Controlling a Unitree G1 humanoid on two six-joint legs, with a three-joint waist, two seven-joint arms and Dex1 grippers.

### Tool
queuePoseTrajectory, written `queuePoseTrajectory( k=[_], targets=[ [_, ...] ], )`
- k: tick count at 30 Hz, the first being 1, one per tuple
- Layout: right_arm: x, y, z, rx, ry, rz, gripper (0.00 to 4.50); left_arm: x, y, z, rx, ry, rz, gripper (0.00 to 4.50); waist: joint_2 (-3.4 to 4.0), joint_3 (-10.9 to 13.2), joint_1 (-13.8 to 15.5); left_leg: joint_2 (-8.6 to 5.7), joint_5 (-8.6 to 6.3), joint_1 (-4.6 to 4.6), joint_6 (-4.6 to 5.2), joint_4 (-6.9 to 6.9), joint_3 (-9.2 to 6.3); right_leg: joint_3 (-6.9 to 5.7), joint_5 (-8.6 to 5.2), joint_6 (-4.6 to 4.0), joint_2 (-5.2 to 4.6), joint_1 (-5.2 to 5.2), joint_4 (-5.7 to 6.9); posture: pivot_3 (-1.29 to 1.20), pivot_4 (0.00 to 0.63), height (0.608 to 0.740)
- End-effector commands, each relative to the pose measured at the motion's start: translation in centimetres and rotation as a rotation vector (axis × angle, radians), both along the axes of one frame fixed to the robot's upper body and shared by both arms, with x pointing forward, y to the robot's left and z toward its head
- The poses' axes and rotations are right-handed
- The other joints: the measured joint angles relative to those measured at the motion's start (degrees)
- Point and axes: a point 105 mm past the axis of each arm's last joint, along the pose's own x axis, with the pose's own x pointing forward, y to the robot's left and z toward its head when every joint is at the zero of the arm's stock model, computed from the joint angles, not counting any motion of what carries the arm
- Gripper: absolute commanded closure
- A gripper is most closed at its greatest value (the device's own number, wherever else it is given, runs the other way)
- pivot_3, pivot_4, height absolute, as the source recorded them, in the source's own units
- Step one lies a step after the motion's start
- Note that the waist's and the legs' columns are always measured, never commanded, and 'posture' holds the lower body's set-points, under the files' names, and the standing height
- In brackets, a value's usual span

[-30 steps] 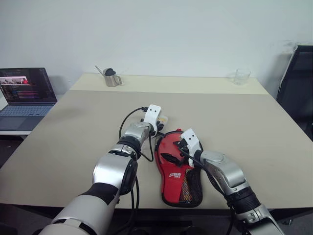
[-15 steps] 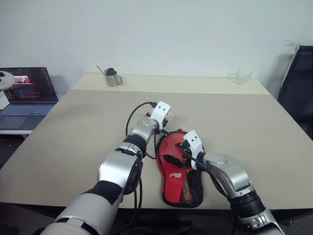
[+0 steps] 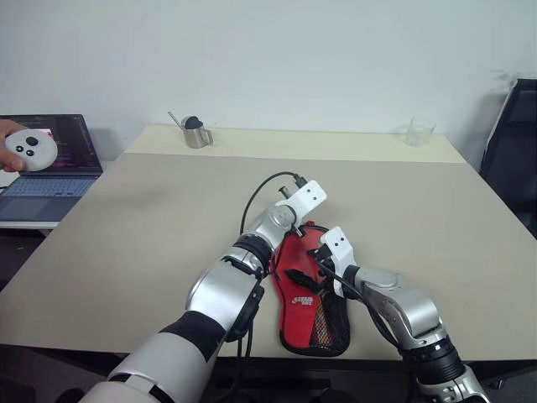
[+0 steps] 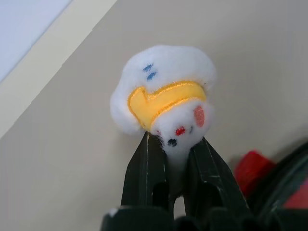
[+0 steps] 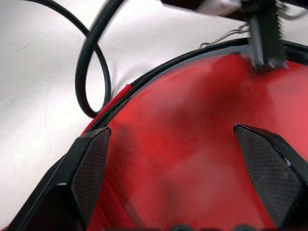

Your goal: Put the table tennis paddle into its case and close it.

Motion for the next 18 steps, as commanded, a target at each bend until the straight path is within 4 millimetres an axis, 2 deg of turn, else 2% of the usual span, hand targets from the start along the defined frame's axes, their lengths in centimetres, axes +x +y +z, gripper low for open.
queuePoseTrajectory(
  k=[1,18],
  targets=[
    [-0.7,-0.7,-2.4,-0.027,0.115,-0.028,0.00,-0.1,-2.4,3.4,0.006,-0.123,-0.076,4.39,0.00,0.00,0.00,0.00,0.00,-0.01,0.00,0.00,0.00,0.00,0.00,0.00,-0.01,0.00,-0.01,0.00,0.150,0.740],
    [-2.2,-0.3,-2.8,0.003,0.168,-0.048,0.00,-2.6,-7.6,2.4,0.067,-0.169,-0.229,4.39,0.00,0.00,1.02,-0.01,0.00,-0.06,0.00,-0.02,-0.06,-0.07,-0.01,0.02,-0.01,0.00,-0.11,0.00,0.150,0.740]
  ],
)
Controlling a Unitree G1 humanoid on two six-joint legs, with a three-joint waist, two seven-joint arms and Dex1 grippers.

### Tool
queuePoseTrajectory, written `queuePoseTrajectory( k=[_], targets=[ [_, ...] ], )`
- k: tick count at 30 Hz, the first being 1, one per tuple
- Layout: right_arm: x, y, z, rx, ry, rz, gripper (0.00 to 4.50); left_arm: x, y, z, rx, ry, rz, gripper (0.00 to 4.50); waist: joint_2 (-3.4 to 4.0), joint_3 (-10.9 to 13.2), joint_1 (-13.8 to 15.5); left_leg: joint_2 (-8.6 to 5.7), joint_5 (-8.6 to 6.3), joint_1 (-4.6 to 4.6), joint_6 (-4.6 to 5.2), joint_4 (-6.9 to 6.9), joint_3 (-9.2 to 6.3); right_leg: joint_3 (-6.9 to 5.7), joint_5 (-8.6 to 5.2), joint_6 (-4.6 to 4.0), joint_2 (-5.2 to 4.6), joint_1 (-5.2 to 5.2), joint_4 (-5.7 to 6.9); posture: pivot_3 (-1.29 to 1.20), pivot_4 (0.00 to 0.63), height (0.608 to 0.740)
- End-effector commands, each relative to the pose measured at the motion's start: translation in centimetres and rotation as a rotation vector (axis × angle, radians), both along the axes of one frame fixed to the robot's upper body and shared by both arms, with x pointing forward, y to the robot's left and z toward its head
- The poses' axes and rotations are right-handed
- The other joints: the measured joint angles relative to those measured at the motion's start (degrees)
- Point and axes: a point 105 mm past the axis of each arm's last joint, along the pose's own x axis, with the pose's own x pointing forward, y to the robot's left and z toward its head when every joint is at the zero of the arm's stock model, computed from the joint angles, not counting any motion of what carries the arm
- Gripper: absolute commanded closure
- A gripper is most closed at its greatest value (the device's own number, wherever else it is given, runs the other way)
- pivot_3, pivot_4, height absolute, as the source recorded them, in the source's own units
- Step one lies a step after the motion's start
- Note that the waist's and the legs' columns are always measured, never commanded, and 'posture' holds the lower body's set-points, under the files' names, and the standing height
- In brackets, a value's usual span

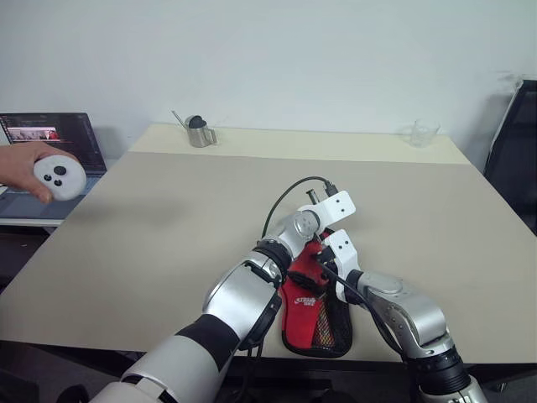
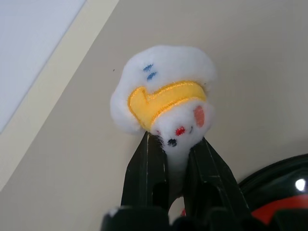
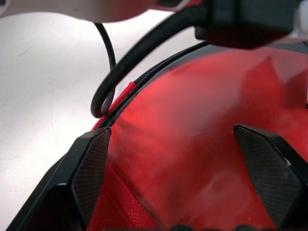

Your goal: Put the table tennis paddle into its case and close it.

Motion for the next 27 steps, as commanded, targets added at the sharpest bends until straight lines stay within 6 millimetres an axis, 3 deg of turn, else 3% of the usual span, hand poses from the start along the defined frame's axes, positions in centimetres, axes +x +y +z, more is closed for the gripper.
queuePoseTrajectory(
  k=[1,27],
  targets=[
    [-1.1,0.0,-2.6,-0.018,0.128,0.004,0.00,-0.9,-3.0,2.5,-0.022,-0.092,-0.094,4.39,0.00,0.00,0.19,0.00,0.00,0.00,0.00,0.00,0.00,0.00,0.00,0.00,0.00,0.00,-0.01,0.00,0.150,0.740],
    [-1.9,0.1,-2.8,-0.008,0.155,-0.040,0.00,-5.3,-9.2,1.5,-0.017,-0.059,-0.305,4.39,0.00,0.00,0.42,0.00,-0.01,-0.14,0.00,-0.01,-0.05,-0.15,0.00,0.00,-0.01,0.00,-0.16,0.00,0.150,0.740]
  ],
)
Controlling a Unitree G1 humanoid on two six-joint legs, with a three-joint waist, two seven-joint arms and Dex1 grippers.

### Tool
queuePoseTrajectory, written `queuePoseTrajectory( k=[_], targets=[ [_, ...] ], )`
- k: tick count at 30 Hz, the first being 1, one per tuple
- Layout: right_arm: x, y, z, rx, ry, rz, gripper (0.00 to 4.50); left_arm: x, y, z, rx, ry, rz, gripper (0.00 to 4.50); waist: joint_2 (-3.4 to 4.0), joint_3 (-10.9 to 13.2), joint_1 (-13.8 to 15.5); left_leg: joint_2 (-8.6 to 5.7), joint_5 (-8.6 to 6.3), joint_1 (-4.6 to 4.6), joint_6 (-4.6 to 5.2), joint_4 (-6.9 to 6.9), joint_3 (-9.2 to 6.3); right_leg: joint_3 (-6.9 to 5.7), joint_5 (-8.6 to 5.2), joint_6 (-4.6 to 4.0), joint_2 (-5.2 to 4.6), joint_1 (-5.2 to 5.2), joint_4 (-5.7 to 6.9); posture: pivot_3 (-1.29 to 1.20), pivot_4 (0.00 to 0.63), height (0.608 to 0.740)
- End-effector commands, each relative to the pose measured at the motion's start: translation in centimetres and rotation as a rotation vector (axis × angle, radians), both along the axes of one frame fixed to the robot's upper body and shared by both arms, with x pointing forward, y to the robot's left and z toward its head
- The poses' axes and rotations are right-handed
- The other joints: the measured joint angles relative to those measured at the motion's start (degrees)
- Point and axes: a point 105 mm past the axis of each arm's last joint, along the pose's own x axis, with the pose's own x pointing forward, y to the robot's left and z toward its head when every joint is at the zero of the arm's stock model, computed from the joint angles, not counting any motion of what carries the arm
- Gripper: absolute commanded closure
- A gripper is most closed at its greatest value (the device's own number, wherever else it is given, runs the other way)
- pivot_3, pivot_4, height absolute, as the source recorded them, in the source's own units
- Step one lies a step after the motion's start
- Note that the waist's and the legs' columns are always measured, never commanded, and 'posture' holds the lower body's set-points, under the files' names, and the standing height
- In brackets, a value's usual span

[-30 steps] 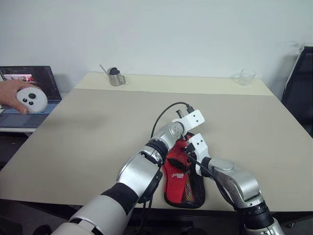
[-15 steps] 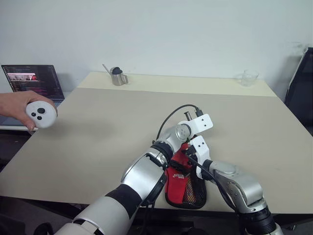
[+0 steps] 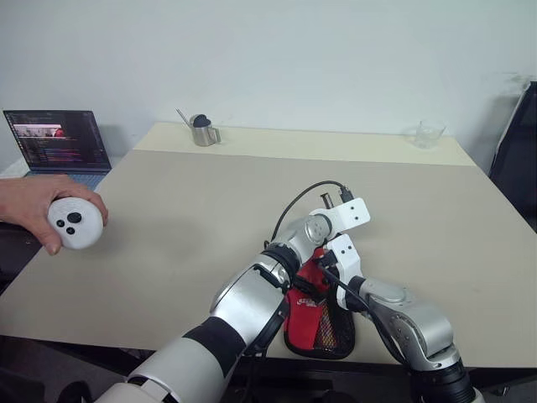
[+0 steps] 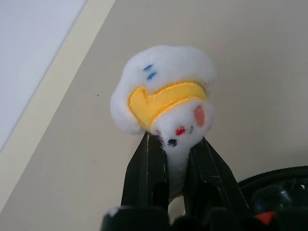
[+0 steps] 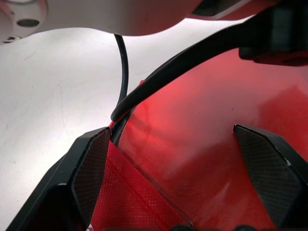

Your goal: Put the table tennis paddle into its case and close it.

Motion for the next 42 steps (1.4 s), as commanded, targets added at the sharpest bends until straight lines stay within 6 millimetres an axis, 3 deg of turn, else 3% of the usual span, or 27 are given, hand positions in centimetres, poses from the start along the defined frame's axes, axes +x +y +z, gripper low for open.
queuePoseTrajectory(
  k=[1,14,20,21,31,34,37,42],
  targets=[
    [-0.8,0.1,-2.8,-0.030,0.126,0.001,0.00,-4.3,-7.3,1.7,-0.050,-0.033,-0.225,4.39,0.00,0.00,0.00,0.00,0.00,0.00,0.00,0.00,0.00,-0.01,0.00,0.00,0.00,0.00,0.00,0.00,0.150,0.740],
    [-0.6,0.3,-2.6,-0.020,0.125,0.003,0.00,-5.5,-8.6,1.4,-0.032,-0.041,-0.283,4.39,0.00,0.00,-0.04,0.00,0.00,0.00,0.00,0.01,-0.01,-0.01,0.00,0.00,0.01,0.00,0.02,0.00,0.150,0.740],
    [-0.2,0.3,-2.4,-0.015,0.119,0.002,0.00,-4.6,-7.3,0.6,-0.089,0.078,-0.185,4.39,0.00,0.00,-0.11,0.00,0.00,0.01,0.00,0.02,0.00,0.00,0.00,0.00,0.01,0.00,0.02,0.00,0.150,0.740],
    [-0.2,0.4,-2.4,-0.014,0.118,0.005,0.00,-4.4,-7.1,0.6,-0.100,0.086,-0.170,3.67,0.00,0.00,-0.13,0.00,0.00,0.01,0.00,0.02,0.00,0.00,0.00,0.00,0.02,0.00,0.03,0.00,0.150,0.740],
    [1.0,0.3,-1.9,0.013,0.079,0.006,0.00,-3.0,-5.0,0.2,-0.048,0.106,-0.117,0.16,0.00,-0.02,-0.35,-0.01,0.00,0.09,0.00,0.02,0.02,0.03,0.00,-0.01,0.05,0.00,0.09,0.00,0.150,0.740],
    [2.1,-0.5,-1.2,0.047,0.047,-0.024,0.00,-2.2,-3.8,0.7,-0.058,0.123,-0.107,0.16,0.01,-0.02,-0.38,-0.01,0.00,0.11,0.00,0.02,0.03,0.04,0.00,-0.01,0.07,0.01,0.12,0.00,0.150,0.740],
    [3.1,-1.3,0.3,0.080,-0.007,-0.033,0.00,-0.3,-0.9,2.1,-0.117,0.139,-0.050,0.16,0.01,-0.02,-0.37,-0.02,0.01,0.11,0.00,0.03,0.04,0.04,0.00,-0.01,0.11,0.00,0.14,0.00,0.150,0.740],
    [3.3,-2.1,1.2,0.085,-0.045,-0.002,0.00,1.4,2.4,3.3,-0.107,0.108,-0.013,0.16,0.01,-0.01,-0.42,-0.04,0.00,0.04,0.00,-0.01,0.07,0.09,0.00,-0.01,0.12,-0.05,0.08,0.00,0.150,0.740]
  ],
)
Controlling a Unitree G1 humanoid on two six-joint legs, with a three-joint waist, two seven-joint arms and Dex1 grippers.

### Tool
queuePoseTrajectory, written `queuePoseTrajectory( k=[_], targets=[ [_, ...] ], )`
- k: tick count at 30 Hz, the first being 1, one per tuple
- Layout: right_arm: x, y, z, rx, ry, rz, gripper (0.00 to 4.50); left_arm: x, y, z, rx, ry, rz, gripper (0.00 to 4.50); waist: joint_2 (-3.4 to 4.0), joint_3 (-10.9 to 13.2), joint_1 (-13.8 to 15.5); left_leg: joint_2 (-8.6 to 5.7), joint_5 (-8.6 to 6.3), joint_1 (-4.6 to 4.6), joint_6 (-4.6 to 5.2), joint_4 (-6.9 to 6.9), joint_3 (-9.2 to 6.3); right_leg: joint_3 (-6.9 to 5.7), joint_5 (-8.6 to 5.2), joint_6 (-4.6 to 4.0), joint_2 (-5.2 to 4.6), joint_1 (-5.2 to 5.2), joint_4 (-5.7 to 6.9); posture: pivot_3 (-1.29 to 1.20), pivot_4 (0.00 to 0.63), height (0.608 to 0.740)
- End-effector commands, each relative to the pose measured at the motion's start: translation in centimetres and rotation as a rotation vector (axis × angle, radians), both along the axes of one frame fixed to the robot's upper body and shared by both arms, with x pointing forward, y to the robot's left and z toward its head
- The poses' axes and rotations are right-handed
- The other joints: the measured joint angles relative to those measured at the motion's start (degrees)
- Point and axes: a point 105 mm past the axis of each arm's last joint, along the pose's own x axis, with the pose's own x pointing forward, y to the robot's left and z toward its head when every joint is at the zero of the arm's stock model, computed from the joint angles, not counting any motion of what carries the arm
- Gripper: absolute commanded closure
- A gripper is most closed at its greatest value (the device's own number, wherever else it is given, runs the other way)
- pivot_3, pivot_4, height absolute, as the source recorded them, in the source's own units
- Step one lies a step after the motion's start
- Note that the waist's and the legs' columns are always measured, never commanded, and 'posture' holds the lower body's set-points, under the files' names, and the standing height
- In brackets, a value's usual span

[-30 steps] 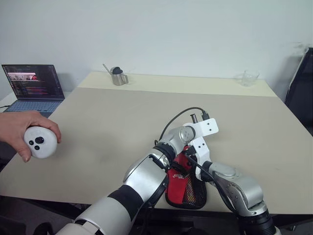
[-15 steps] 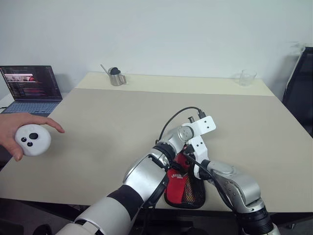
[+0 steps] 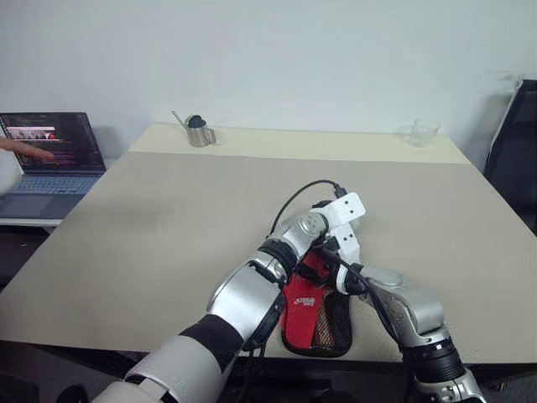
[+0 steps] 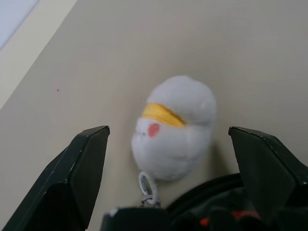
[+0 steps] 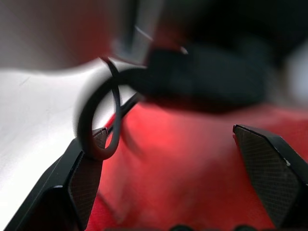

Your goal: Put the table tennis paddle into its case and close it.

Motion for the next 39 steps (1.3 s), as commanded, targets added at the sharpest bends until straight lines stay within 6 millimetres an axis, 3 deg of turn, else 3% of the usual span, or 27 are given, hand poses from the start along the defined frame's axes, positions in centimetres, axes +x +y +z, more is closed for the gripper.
queuePoseTrajectory(
  k=[1,7,12,17,21,24,28,31,35,39],
  targets=[
    [0.0,-1.3,0.2,-0.002,-0.010,0.009,0.00,1.3,1.5,3.2,-0.026,-0.083,0.012,0.16,0.00,0.00,-0.07,0.00,0.00,0.00,0.00,-0.02,0.00,0.04,0.00,0.00,0.02,-0.02,-0.01,0.00,0.150,0.740],
    [-1.5,-2.5,0.8,-0.053,-0.049,0.128,0.00,2.5,4.3,5.4,-0.122,-0.038,0.063,0.16,0.00,0.00,-0.03,0.01,0.00,-0.08,0.00,-0.01,-0.01,-0.02,0.00,0.00,0.05,-0.05,-0.03,0.00,0.150,0.740],
    [-1.8,-4.6,2.8,-0.060,-0.106,0.162,0.00,2.9,6.1,8.1,-0.191,-0.008,0.050,0.16,0.00,0.03,0.04,-0.04,0.00,-0.20,0.00,0.01,-0.02,-0.05,0.00,0.00,0.04,-0.12,-0.08,0.00,0.150,0.740],
    [-2.5,-6.5,3.8,-0.057,-0.125,0.185,0.00,2.3,8.3,8.9,-0.184,0.084,-0.029,0.16,0.01,0.03,-0.14,0.02,-0.01,-0.20,-0.02,-0.04,-0.01,-0.03,0.00,-0.01,0.13,-0.15,-0.10,0.00,0.150,0.740],
    [-1.9,-9.4,4.7,-0.061,-0.150,0.109,0.00,1.7,12.1,10.6,-0.208,0.156,-0.080,0.16,0.02,0.05,-0.59,0.08,-0.01,-0.19,-0.02,-0.02,-0.01,-0.02,0.00,-0.02,0.20,-0.19,-0.04,0.00,0.150,0.740],
    [-0.7,-10.9,5.5,-0.051,-0.167,0.026,0.00,1.1,14.3,10.6,-0.110,0.168,-0.117,0.16,0.02,0.05,-1.08,0.09,-0.01,-0.19,-0.02,-0.01,-0.01,-0.02,-0.01,-0.03,0.20,-0.20,0.00,0.00,0.150,0.740],
    [0.8,-11.6,5.4,-0.058,-0.170,-0.050,0.00,-0.3,14.6,12.8,-0.215,0.209,-0.201,0.16,0.02,0.05,-1.14,0.09,-0.01,-0.20,-0.02,0.00,0.00,0.01,-0.01,-0.03,0.18,-0.20,0.00,0.00,0.150,0.740],
    [1.0,-11.2,5.4,-0.051,-0.170,-0.049,0.00,-2.7,14.0,11.3,-0.213,0.286,-0.317,0.16,0.07,0.03,-1.23,0.12,-0.01,-0.20,-0.02,-0.03,-0.01,0.07,-0.02,-0.05,0.17,-0.20,-0.01,0.00,0.150,0.740],
    [0.8,-9.8,4.9,-0.054,-0.161,-0.005,0.00,-6.7,13.5,6.9,-0.227,0.389,-0.415,0.16,0.11,0.03,-1.63,0.22,-0.01,-0.10,-0.02,-0.03,-0.05,0.26,-0.06,-0.12,0.12,-0.22,0.18,0.00,0.150,0.740],
    [0.6,-8.7,5.0,-0.042,-0.160,0.024,0.00,-8.1,13.0,3.1,-0.286,0.337,-0.374,0.16,0.11,0.04,-1.39,0.24,0.00,0.00,-0.02,0.03,-0.14,0.25,-0.07,-0.16,-0.03,-0.23,0.36,0.00,0.150,0.740]
  ],
)
